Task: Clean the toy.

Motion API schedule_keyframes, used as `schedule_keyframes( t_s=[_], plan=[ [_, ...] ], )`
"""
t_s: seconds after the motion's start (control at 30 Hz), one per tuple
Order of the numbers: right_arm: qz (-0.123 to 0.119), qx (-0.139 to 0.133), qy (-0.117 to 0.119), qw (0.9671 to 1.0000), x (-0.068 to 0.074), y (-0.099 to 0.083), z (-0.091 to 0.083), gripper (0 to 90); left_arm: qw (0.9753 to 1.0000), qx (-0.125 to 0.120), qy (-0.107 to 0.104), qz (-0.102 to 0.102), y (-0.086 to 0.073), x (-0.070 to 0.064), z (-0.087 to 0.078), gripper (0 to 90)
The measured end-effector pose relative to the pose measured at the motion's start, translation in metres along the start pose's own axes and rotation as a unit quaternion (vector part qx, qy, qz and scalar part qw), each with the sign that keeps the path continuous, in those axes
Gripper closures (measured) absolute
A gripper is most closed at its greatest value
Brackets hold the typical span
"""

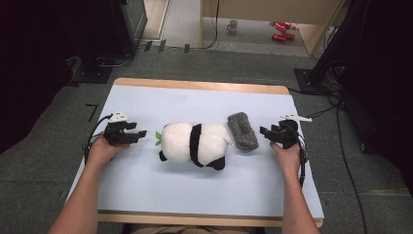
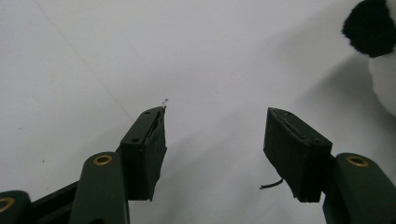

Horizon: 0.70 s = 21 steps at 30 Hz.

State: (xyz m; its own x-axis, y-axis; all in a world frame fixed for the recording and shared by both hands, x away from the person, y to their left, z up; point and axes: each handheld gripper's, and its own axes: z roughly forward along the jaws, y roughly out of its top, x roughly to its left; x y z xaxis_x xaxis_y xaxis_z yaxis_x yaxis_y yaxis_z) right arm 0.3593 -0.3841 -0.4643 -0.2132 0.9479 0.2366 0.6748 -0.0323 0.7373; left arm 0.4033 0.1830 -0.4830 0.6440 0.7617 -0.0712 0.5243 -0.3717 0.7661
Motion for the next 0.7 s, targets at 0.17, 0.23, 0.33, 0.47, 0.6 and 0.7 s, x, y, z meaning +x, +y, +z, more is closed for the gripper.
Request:
schedule_keyframes(
  t_s=[0.17, 0.23, 0.33, 0.47, 0.6, 0.7],
  plan=[
    [0.000, 0.017, -0.028, 0.9995, -0.014, -0.013, 0.004, 43.1, 0.9997, 0.012, 0.021, -0.001, -0.002, 0.003, 0.004, 37.7],
    [0.000, 0.025, -0.042, 0.9988, -0.017, -0.016, 0.006, 43.1, 0.9995, 0.018, 0.025, -0.002, -0.004, 0.004, 0.006, 37.5],
    [-0.001, 0.034, -0.049, 0.9983, -0.020, -0.020, 0.009, 43.1, 0.9992, 0.027, 0.030, 0.004, -0.005, 0.003, 0.008, 37.4],
    [-0.019, 0.040, -0.057, 0.9974, -0.019, -0.022, 0.011, 43.1, 0.9988, 0.030, 0.037, 0.017, -0.005, 0.000, 0.010, 36.3],
    [-0.044, 0.027, -0.060, 0.9969, -0.017, -0.027, 0.012, 40.9, 0.9990, 0.026, 0.033, 0.014, -0.006, 0.000, 0.010, 34.6],
    [-0.057, 0.020, -0.062, 0.9963, -0.016, -0.030, 0.013, 38.1, 0.9992, 0.023, 0.031, 0.013, -0.007, 0.000, 0.010, 33.3]
  ],
)
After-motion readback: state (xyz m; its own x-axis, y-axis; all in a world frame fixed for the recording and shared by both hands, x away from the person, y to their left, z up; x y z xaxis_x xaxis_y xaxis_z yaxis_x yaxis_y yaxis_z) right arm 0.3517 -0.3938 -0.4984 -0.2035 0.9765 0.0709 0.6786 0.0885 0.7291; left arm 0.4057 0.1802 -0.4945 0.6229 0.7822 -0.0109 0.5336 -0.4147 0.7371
